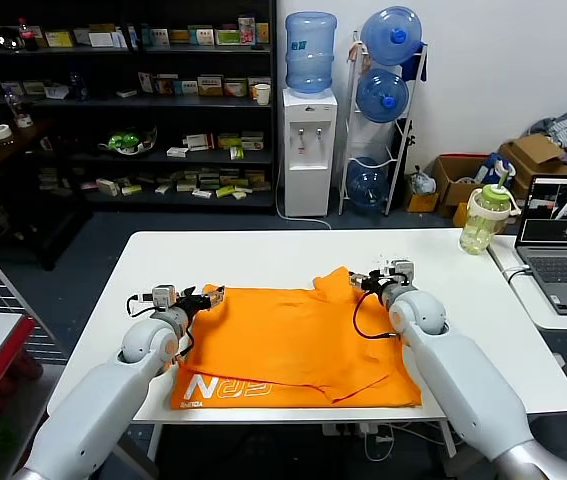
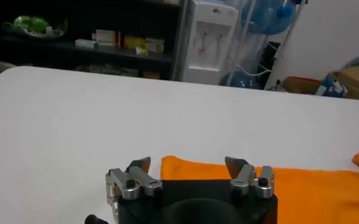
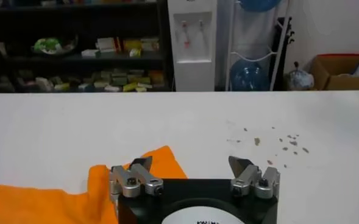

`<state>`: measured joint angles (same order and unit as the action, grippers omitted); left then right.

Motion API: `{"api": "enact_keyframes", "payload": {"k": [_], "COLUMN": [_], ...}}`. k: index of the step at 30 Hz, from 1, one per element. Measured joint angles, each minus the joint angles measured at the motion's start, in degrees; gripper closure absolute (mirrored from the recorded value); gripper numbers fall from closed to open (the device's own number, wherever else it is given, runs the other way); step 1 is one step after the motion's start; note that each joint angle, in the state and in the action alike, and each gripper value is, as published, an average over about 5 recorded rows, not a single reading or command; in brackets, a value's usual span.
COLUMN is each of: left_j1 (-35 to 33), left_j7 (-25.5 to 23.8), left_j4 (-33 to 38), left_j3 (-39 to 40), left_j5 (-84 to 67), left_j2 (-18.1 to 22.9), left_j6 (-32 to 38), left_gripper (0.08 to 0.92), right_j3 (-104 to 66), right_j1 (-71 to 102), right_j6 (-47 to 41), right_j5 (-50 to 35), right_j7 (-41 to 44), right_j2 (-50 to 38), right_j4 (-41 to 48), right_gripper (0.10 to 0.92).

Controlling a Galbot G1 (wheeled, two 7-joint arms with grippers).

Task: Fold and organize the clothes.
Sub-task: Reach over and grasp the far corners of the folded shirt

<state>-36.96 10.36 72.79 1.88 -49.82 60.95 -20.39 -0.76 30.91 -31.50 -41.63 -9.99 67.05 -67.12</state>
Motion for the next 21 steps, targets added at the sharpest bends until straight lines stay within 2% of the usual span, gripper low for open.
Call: {"api": "enact_keyframes", "payload": {"k": [13,16,21], "left_j1": [4.94,5.22,5.53], "left_j7": [-0.67,-0.61,-0.54], "left_j4": [-5.72,-6.35,-6.87], "left_j3": [3.82,4.19,4.53], "left_j5": [0.33,0.74,1.13], "left_j2": [0.88,1.14,1.21], "left_j6": [-2.45,-2.68,-2.89], "left_gripper": [0.177,0.193,0.313], "right_j3": [2.03,2.33,2.68], "right_j1": [-3.24,-3.73,-4.16], "right_j6": [-1.87,-2.16,-2.51], "right_j5": [0.51,0.49,0.28], "right_j7": [2.4,2.86,3.33], "right_j2": [2.28,2.77,3.4], "right_j4": [6.35,7.17,7.97], "right_gripper": [0.216,0.276,0.423]}}
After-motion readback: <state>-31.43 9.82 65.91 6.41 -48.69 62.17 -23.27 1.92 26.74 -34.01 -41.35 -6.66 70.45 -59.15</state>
